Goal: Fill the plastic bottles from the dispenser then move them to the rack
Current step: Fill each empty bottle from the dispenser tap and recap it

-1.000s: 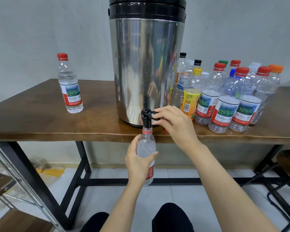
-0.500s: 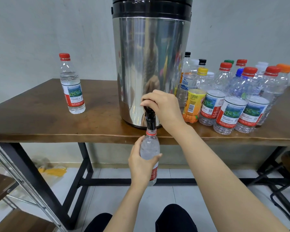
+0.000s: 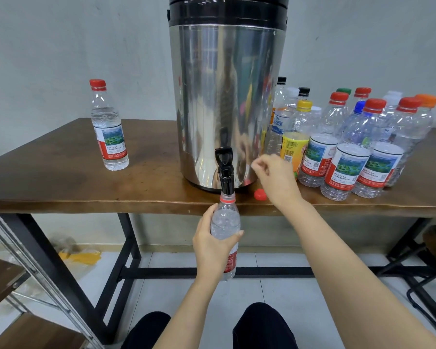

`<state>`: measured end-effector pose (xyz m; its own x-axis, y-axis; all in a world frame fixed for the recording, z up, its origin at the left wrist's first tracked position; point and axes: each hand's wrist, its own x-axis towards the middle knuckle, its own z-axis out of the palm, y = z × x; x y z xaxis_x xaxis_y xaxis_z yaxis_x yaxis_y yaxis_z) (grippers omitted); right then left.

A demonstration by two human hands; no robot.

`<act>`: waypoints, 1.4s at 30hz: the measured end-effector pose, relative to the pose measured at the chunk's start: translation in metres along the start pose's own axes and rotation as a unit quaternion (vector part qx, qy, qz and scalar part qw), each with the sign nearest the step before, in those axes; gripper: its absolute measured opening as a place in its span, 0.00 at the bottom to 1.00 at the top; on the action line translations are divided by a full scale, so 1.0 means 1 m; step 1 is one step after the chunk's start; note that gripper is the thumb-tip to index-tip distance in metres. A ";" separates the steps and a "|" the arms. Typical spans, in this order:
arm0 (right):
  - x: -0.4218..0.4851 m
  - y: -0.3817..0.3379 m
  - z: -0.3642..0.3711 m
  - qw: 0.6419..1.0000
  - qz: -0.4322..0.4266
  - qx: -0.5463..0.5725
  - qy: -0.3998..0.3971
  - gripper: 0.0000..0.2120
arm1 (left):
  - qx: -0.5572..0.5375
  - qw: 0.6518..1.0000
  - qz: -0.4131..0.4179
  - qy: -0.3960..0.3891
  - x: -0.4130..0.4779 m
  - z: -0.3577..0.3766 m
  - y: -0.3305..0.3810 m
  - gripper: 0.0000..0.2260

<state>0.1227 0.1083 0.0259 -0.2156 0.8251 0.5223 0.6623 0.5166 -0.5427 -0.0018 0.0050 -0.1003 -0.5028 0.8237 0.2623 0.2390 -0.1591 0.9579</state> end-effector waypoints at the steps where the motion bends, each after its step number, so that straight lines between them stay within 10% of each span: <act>1: -0.003 0.011 0.003 0.996 0.032 -0.065 -0.052 0.07 | -0.001 1.000 -0.004 -0.002 -0.001 0.000 -0.001 0.34; 5: -0.019 0.032 0.011 0.961 0.059 -0.185 -0.198 0.17 | 0.000 1.000 -0.014 -0.016 -0.006 0.001 -0.003 0.33; 15: -0.038 0.018 0.003 0.992 0.010 -0.036 -0.117 0.16 | -0.007 1.000 -0.008 -0.022 -0.016 -0.016 -0.002 0.33; 22: -0.044 -0.055 -0.037 0.966 -0.185 0.160 -0.082 0.14 | -0.028 0.999 0.013 -0.009 -0.016 -0.045 0.009 0.33; 28: -0.031 -0.097 -0.013 0.938 -0.219 0.060 -0.260 0.14 | -0.027 0.999 0.034 0.011 -0.013 -0.070 0.025 0.33; 42: -0.017 -0.137 0.027 0.931 -0.234 -0.033 -0.277 0.14 | -0.016 0.998 0.029 0.047 -0.007 -0.112 0.025 0.33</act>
<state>0.0163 0.0294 0.0742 -0.8168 0.5134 0.2631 0.4410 0.8497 -0.2890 -0.0855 -0.0655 -0.0654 -0.5643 0.7586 0.3256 0.2439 -0.2236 0.9437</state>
